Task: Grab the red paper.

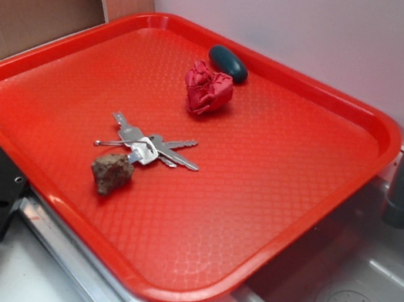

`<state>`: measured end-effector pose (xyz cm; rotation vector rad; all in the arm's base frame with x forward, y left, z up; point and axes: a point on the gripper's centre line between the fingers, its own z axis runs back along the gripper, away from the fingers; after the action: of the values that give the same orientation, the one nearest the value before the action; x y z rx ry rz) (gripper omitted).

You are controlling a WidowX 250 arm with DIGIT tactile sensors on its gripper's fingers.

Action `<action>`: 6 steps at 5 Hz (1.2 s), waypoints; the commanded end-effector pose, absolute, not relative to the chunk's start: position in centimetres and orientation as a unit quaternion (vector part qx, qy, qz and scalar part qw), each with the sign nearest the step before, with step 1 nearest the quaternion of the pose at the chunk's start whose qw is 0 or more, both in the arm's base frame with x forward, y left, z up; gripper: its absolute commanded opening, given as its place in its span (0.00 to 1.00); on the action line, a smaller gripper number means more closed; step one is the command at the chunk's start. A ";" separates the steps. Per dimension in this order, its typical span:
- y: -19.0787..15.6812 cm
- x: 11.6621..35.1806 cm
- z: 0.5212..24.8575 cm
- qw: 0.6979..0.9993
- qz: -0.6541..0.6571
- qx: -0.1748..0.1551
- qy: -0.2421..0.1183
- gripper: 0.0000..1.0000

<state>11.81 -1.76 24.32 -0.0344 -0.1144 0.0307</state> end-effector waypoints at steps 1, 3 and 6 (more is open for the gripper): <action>-1.8 11.8 24.3 0.998 0.015 -0.017 -0.057 1.00; -3.3 22.2 15.4 0.988 0.074 -0.028 -0.129 1.00; -2.7 31.9 5.6 0.993 0.077 0.013 -0.094 1.00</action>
<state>30.64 -2.57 3.99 0.0379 -0.1234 0.1596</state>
